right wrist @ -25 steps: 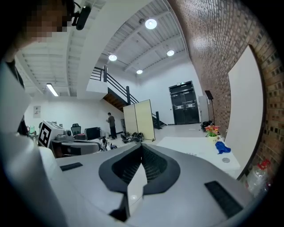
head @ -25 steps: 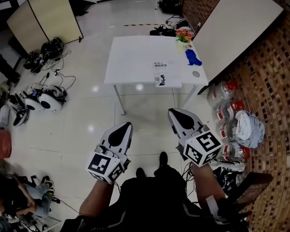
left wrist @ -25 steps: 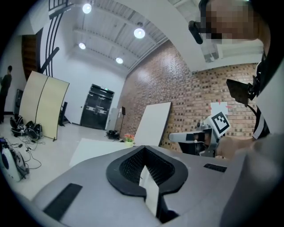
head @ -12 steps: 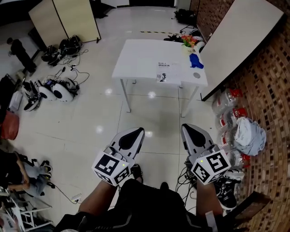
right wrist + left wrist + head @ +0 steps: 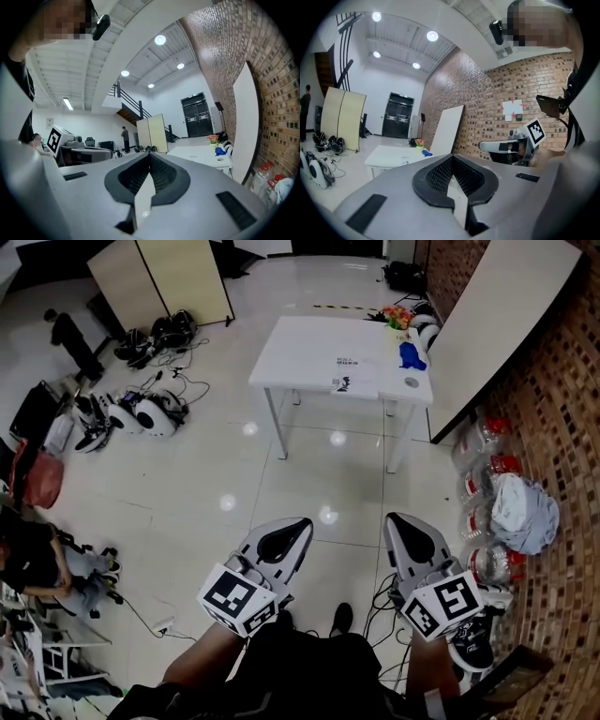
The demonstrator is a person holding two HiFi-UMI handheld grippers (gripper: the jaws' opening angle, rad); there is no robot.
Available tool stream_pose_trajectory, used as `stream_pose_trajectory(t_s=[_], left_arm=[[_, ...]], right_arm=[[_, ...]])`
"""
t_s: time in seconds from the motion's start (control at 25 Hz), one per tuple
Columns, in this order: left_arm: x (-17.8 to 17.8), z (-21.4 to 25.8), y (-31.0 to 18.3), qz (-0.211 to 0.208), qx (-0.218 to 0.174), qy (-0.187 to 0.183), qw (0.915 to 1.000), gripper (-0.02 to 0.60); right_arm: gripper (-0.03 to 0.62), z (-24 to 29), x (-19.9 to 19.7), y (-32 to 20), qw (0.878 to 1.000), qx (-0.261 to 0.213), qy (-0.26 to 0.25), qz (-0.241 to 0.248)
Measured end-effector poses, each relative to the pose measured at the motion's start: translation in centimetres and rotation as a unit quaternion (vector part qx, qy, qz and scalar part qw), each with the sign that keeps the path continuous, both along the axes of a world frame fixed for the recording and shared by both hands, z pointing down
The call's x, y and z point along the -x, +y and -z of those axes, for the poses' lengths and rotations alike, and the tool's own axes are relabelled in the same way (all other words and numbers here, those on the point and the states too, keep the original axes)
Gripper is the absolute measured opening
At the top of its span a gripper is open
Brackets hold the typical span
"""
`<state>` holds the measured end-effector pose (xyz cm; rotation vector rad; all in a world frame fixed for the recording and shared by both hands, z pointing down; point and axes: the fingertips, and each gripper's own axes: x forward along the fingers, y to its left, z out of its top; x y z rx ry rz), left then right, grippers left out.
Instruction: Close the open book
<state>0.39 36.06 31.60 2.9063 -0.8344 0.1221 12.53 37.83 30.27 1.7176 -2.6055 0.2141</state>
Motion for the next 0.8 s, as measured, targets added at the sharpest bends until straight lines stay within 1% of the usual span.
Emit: stream_pose_trajectory(t_s=[0.16, 0.24, 0.32, 0.4, 0.48, 0.56, 0.64, 0.8], left_arm=[[3.9, 0.2, 3.5, -0.008, -0.01, 0.004, 0.9999, 0.002], [6.7, 0.2, 5.0, -0.01, -0.016, 0.008, 0.9998, 0.002], [10.0, 0.0, 6.3, -0.012, -0.015, 0.016, 0.9997, 0.002], [13.1, 0.2, 7.5, -0.019, -0.011, 0.024, 0.9995, 0.002], [15.3, 0.5, 9.0, -0.034, -0.007, 0.029, 0.999, 0.002], [16.8, 0.6, 10.7, -0.049, -0.003, 0.031, 0.9983, 0.002], [17.9, 0.6, 12.2, -0.056, -0.001, 0.032, 0.9979, 0.002], [18.2, 1.2, 14.8, -0.063, -0.012, 0.031, 0.9975, 0.002]], right_arm=[[0.0, 0.2, 3.4, 2.9, 1.0, -0.003, 0.003, -0.014], [0.0, 0.4, 6.0, 4.6, 1.0, -0.009, 0.011, -0.021], [0.0, 0.6, 8.9, 6.4, 1.0, -0.016, 0.008, -0.025], [0.0, 0.5, 11.9, 7.9, 0.999, -0.01, 0.009, -0.03], [0.0, 0.1, 14.3, 9.4, 0.999, 0.005, 0.01, -0.036], [0.0, 0.1, 15.9, 11.0, 0.999, 0.012, 0.006, -0.045], [0.0, 0.1, 16.9, 12.7, 0.998, 0.016, -0.002, -0.054], [0.0, 0.2, 16.9, 16.0, 0.997, 0.02, -0.012, -0.078]])
